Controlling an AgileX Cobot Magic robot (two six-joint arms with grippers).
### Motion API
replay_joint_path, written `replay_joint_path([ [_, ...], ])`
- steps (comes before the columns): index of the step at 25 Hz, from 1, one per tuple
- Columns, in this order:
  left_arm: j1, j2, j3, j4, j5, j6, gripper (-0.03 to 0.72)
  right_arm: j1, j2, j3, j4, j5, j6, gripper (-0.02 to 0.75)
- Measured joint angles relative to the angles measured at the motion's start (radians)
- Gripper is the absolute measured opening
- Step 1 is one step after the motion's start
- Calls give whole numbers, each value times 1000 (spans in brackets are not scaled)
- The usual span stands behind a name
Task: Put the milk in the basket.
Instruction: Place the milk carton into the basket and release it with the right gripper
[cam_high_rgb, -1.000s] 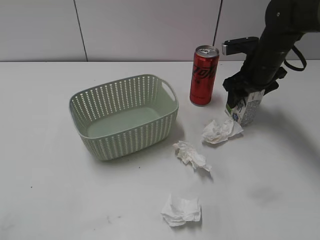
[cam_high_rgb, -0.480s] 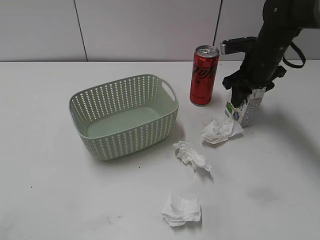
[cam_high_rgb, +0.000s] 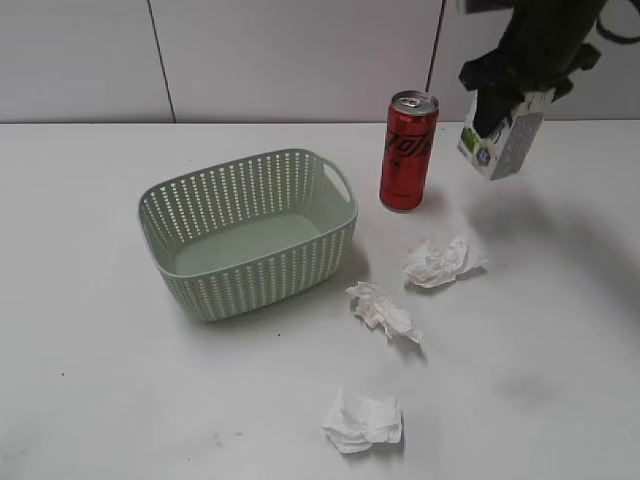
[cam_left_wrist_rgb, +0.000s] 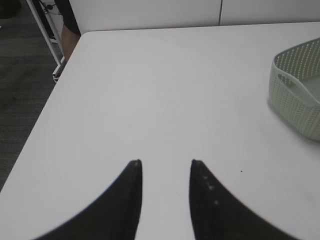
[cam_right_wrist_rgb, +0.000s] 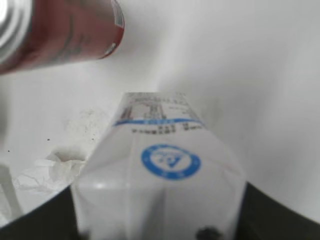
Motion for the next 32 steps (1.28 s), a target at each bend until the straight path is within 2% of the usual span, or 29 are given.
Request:
replay_joint_path([
  [4, 0, 0, 0, 0, 0, 0, 239, 0, -120, -3, 64, 4, 0, 354],
  [7, 0, 0, 0, 0, 0, 0, 239, 30, -189, -6, 109, 6, 0, 353],
  [15, 0, 0, 0, 0, 0, 0, 239, 287, -208, -9, 90, 12, 0, 353],
  [21, 0, 0, 0, 0, 0, 0, 239, 443, -118, -9, 18, -72, -1, 351],
  [24, 0, 0, 0, 0, 0, 0, 239, 477, -53, -9, -16, -137, -1, 351],
  [32, 0, 0, 0, 0, 0, 0, 239, 479, 124, -68, -56, -220, -1, 351],
])
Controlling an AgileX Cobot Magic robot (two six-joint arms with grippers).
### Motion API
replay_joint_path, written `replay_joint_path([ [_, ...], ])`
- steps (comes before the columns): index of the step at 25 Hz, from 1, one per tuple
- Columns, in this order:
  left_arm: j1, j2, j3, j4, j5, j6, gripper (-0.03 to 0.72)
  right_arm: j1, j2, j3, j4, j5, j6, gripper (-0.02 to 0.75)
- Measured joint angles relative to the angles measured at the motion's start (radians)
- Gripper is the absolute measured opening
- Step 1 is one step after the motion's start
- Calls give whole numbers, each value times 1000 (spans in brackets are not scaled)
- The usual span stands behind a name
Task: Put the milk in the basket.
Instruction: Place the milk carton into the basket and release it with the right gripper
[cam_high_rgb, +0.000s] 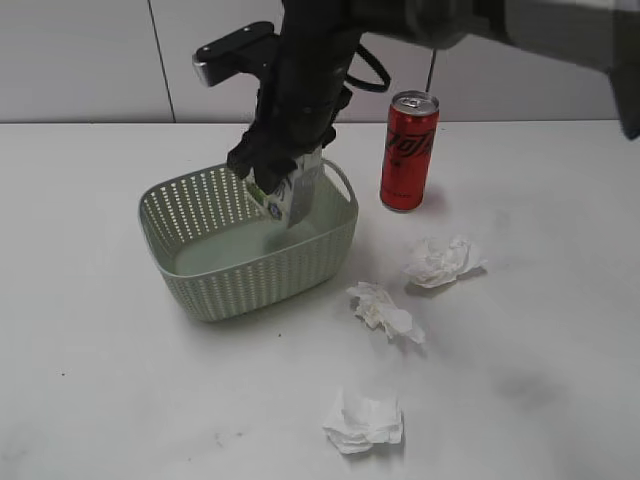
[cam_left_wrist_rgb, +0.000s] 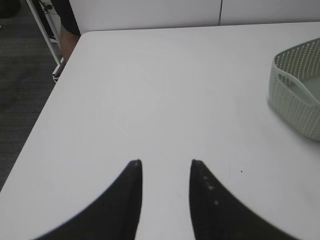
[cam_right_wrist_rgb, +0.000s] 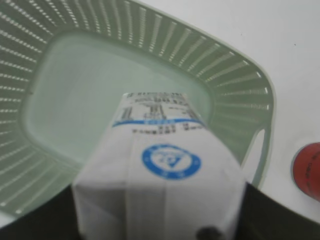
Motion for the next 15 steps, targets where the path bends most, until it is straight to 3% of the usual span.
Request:
replay_joint_path([
  [15, 0, 0, 0, 0, 0, 0, 239, 1, 108, -12, 1, -47, -1, 352],
])
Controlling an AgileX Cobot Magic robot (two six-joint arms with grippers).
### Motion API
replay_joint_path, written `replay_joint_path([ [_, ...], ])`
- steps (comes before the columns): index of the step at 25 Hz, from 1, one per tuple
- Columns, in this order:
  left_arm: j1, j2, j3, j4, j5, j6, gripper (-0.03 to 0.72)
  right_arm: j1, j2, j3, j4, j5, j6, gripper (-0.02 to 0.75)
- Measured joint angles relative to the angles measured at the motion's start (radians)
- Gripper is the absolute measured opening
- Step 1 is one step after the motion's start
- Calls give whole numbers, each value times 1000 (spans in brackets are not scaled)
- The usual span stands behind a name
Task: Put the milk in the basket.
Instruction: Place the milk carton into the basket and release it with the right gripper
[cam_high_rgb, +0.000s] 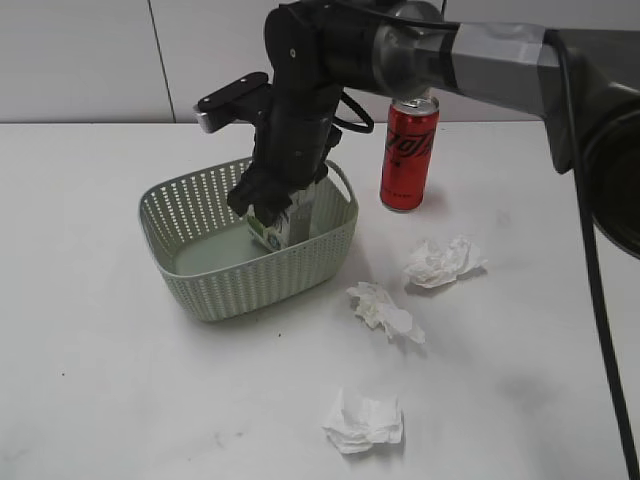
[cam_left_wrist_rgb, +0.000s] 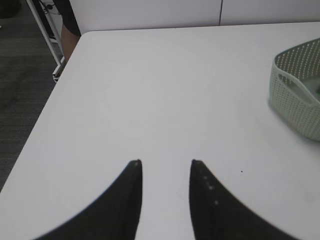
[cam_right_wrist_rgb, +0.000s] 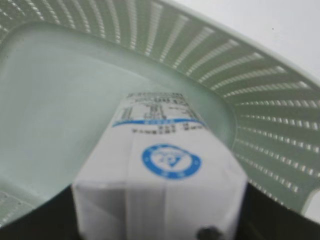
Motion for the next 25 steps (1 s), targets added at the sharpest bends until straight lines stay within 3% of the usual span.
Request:
replay_joint_path([
  [4, 0, 0, 0, 0, 0, 0, 239, 0, 18, 0, -1, -1, 0, 389],
  [8, 0, 0, 0, 0, 0, 0, 239, 0, 18, -6, -1, -11, 0, 584],
  [10, 0, 0, 0, 0, 0, 0, 239, 0, 18, -6, 0, -11, 0, 642],
  [18, 0, 0, 0, 0, 0, 0, 239, 0, -75, -58, -9, 40, 1, 660],
  [25, 0, 0, 0, 0, 0, 0, 239, -8, -285, -80, -154, 133, 90, 659],
])
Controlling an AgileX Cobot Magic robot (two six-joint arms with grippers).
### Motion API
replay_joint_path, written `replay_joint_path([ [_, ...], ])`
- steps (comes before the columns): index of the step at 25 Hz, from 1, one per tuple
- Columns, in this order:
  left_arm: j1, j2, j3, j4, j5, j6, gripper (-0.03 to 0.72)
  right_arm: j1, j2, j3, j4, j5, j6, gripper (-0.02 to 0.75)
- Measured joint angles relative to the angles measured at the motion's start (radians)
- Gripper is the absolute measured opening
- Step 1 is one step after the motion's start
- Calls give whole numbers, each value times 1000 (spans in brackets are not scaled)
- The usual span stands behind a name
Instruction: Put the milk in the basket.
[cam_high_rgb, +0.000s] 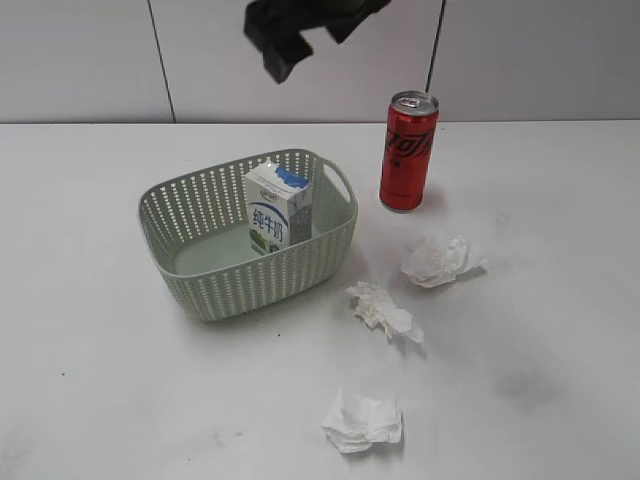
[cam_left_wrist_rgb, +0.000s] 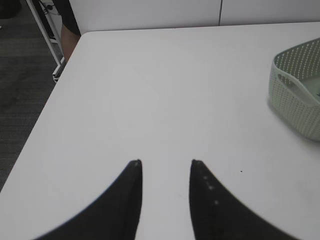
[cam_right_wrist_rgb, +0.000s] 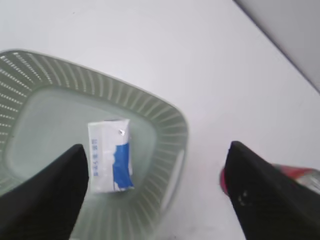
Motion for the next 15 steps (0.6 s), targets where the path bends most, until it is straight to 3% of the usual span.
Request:
replay_joint_path([
  [7, 0, 0, 0, 0, 0, 0, 239, -85, -171, 52, -98, 110, 80, 589],
  [15, 0, 0, 0, 0, 0, 0, 239, -245, -411, 350, -126, 138, 143, 564],
])
